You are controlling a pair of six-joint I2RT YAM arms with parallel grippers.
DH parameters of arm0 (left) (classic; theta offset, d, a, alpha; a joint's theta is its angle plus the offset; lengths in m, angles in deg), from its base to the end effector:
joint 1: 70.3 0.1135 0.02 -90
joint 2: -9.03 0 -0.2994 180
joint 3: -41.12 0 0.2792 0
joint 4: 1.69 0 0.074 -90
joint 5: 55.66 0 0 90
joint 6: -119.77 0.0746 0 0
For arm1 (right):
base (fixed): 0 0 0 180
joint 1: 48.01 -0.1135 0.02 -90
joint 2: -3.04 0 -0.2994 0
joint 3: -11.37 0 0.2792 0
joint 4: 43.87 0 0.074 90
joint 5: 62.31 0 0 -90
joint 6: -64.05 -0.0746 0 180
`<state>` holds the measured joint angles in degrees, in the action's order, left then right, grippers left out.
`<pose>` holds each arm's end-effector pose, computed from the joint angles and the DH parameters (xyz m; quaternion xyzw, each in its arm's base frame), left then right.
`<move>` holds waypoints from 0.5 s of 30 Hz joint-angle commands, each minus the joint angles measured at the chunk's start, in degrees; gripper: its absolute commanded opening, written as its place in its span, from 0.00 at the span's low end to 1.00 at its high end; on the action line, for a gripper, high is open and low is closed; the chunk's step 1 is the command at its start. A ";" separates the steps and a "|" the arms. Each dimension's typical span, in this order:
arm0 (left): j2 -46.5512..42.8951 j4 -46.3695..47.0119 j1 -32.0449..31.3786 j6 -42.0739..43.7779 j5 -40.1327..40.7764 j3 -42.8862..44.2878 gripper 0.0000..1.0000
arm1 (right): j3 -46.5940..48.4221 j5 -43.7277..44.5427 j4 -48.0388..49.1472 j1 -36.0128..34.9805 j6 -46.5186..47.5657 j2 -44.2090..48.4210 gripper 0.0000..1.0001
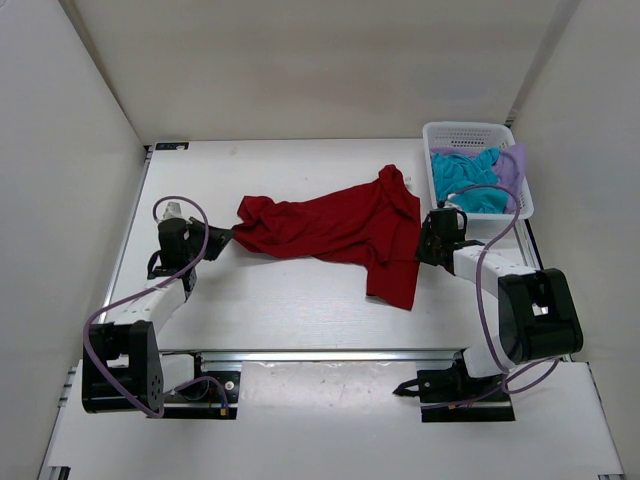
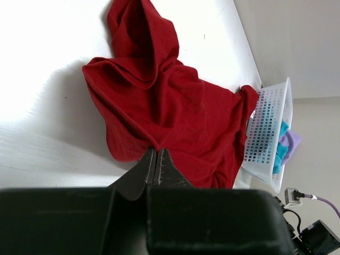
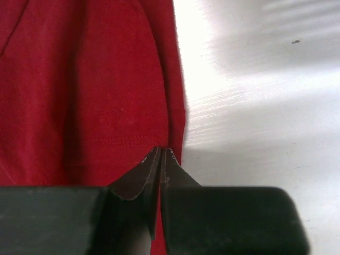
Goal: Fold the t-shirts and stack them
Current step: Flatten out the tshirt
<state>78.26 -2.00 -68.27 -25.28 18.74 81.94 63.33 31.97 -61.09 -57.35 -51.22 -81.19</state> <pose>0.2878 -0.0099 0.1905 -0.3465 0.7819 -0.3299 0.3997 0.3190 0.0468 0.1495 0.1427 0.9267 0.0695 0.3407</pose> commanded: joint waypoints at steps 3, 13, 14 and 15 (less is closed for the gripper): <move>0.29 0.65 -0.79 1.08 0.65 0.51 0.00 | 3.25 0.47 -0.45 0.12 0.23 2.66 0.00; 3.63 -12.09 -8.44 9.52 -5.84 27.48 0.00 | 23.98 10.13 -15.65 -5.50 3.39 18.04 0.00; 3.28 -14.01 -7.31 9.43 -8.11 30.89 0.00 | 27.82 12.23 -17.57 -6.38 4.26 20.05 0.00; 2.67 -14.29 -6.43 8.82 -9.88 33.97 0.00 | 32.65 14.69 -20.03 -7.69 5.66 21.54 0.00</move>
<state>83.94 -13.50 -76.58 -18.24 14.83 107.58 85.58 38.33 -75.74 -62.82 -48.82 -65.84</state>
